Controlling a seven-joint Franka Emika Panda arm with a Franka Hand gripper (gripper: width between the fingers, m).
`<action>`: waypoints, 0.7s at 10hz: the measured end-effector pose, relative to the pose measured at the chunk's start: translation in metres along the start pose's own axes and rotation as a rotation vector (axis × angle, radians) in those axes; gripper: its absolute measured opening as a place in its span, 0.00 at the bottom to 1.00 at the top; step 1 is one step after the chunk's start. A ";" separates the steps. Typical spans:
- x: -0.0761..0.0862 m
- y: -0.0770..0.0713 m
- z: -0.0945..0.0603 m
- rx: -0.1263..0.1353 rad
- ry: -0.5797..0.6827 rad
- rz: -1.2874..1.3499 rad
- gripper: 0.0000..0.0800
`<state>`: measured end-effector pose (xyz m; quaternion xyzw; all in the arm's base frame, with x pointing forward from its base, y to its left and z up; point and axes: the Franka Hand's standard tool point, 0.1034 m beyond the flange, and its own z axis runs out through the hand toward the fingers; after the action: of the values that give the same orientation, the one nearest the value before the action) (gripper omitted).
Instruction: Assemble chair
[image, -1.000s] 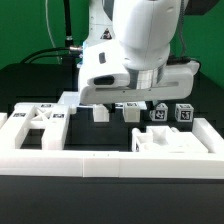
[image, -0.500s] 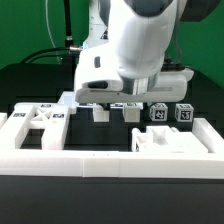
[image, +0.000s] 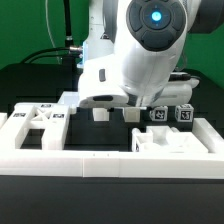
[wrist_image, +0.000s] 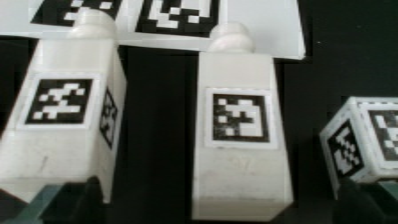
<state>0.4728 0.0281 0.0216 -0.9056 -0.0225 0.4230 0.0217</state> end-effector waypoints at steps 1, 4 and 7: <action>0.000 -0.003 0.001 -0.001 -0.001 -0.003 0.81; -0.002 -0.005 0.014 -0.004 -0.020 -0.003 0.81; -0.005 -0.004 0.022 -0.004 -0.036 -0.004 0.81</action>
Offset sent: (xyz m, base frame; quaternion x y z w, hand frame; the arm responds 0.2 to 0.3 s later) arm -0.0161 -0.0006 -0.0051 0.0048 -0.0170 0.0288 0.9994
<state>0.4527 0.0322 0.0111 -0.8977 -0.0254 0.4393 0.0205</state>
